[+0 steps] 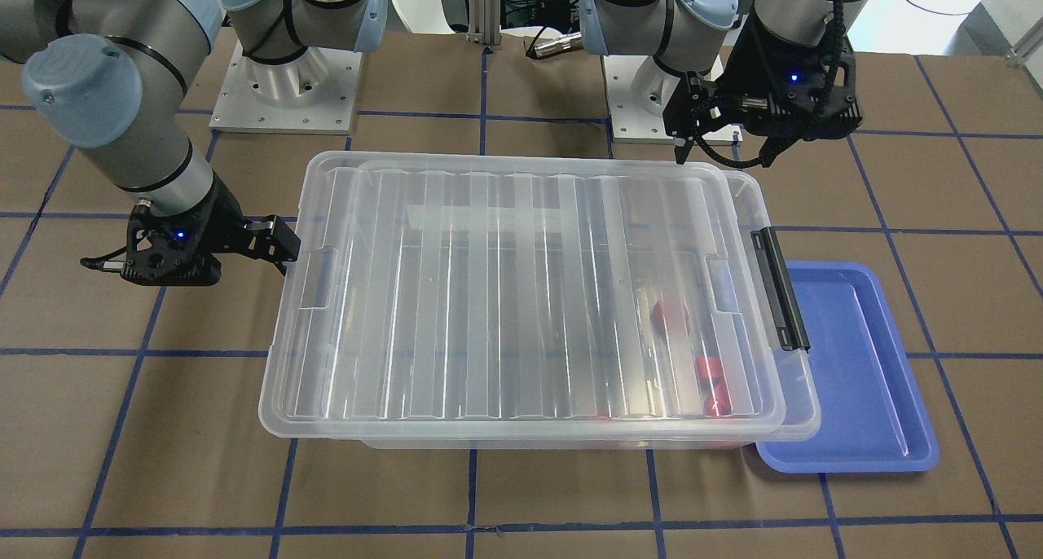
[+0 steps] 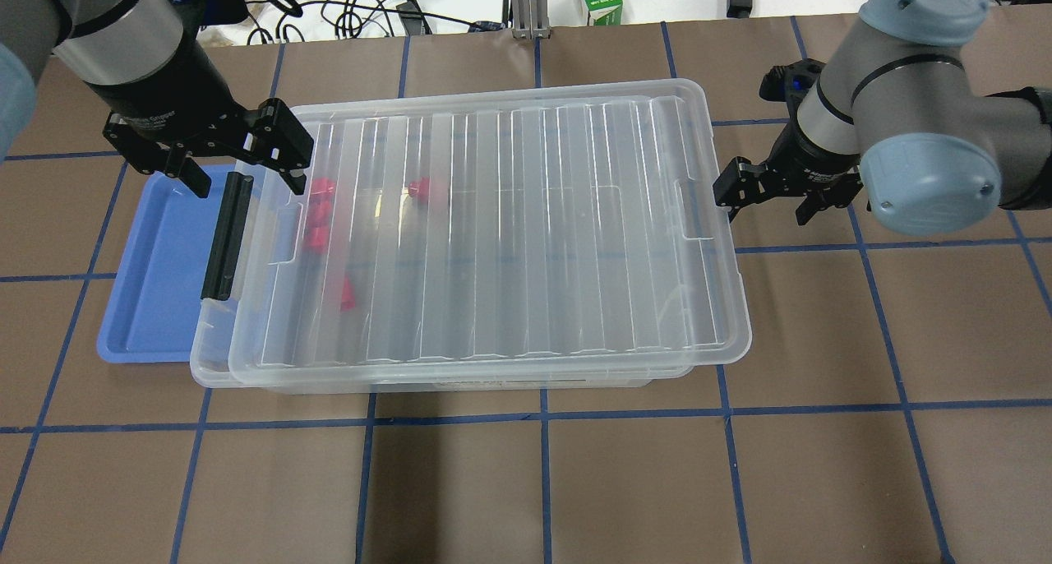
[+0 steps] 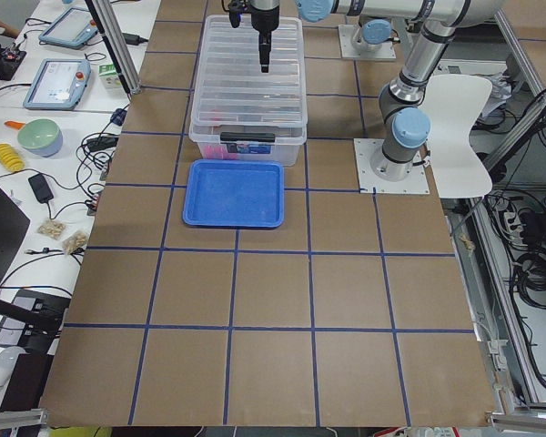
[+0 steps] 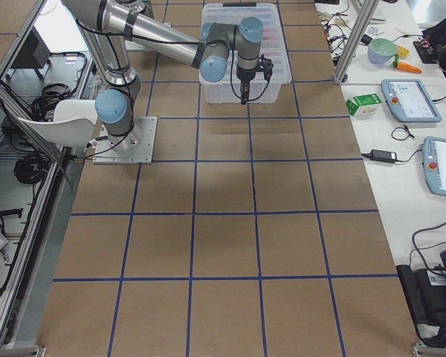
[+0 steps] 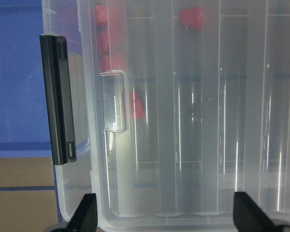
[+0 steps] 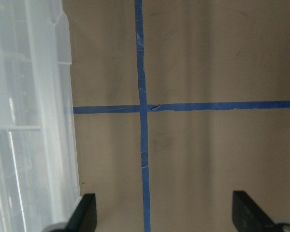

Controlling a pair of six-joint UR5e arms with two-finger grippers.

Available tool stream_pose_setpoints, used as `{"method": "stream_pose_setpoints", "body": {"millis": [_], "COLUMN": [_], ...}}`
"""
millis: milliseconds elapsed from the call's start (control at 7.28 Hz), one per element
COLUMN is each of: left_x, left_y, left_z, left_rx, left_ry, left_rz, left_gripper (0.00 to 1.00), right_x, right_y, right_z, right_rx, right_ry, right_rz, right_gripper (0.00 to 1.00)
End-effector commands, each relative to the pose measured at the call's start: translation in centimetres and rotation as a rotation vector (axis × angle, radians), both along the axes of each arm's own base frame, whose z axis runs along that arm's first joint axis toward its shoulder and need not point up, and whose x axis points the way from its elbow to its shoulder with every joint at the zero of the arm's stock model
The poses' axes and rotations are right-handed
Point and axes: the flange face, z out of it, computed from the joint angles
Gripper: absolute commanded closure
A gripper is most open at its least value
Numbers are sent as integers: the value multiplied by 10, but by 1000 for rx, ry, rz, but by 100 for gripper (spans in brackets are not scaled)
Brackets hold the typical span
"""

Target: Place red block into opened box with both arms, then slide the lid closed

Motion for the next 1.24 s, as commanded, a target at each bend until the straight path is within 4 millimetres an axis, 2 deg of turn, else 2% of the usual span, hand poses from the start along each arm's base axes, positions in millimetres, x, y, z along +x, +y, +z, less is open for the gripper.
{"method": "stream_pose_setpoints", "body": {"millis": [0, 137, 275, 550, 824, 962, 1099], "left_x": [0, 0, 0, 0, 0, 0, 0], "left_y": [0, 1, 0, 1, 0, 0, 0], "left_z": [0, 1, 0, 1, 1, 2, 2], "left_rx": [0, -1, 0, -1, -3, -4, -4], "left_ry": [0, 0, 0, 0, 0, 0, 0], "left_rz": [0, 0, 0, 2, 2, 0, 2], "left_gripper": [0, 0, 0, 0, 0, 0, 0], "right_x": [1, -1, -2, -2, 0, 4, 8], "right_y": [1, -2, -2, 6, 52, 73, 86], "right_z": [7, 16, 33, 78, 128, 146, 152], "right_rx": [-12, -21, -13, -18, -43, -44, -32], "right_ry": [3, 14, 23, 26, 65, 56, 48], "right_rz": [2, 0, 2, 0, -2, -2, -37], "right_gripper": [0, 0, 0, 0, 0, 0, 0]}}
